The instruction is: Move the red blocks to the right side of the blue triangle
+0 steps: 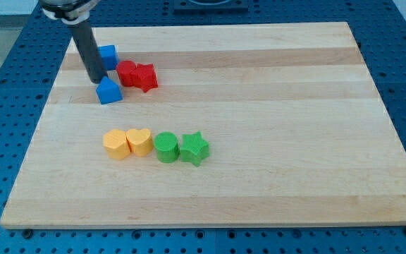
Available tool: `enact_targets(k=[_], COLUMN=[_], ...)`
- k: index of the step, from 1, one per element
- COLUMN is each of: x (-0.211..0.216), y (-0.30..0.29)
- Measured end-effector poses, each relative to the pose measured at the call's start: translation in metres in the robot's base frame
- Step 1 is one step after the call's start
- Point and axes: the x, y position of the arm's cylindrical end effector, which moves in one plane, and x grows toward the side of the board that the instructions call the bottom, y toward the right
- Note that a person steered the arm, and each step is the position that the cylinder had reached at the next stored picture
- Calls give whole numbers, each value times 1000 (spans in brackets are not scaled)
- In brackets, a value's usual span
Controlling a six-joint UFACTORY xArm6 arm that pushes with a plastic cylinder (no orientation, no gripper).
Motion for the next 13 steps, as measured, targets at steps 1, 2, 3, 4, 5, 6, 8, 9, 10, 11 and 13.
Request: enact_targets(k=[1,2,3,4,5,6,8,9,10,11,13], x=[1,28,68,79,79,74,59,43,5,-34,-20], y=[-33,-42,-33,3,43,42,-4,-37,-47,-43,85])
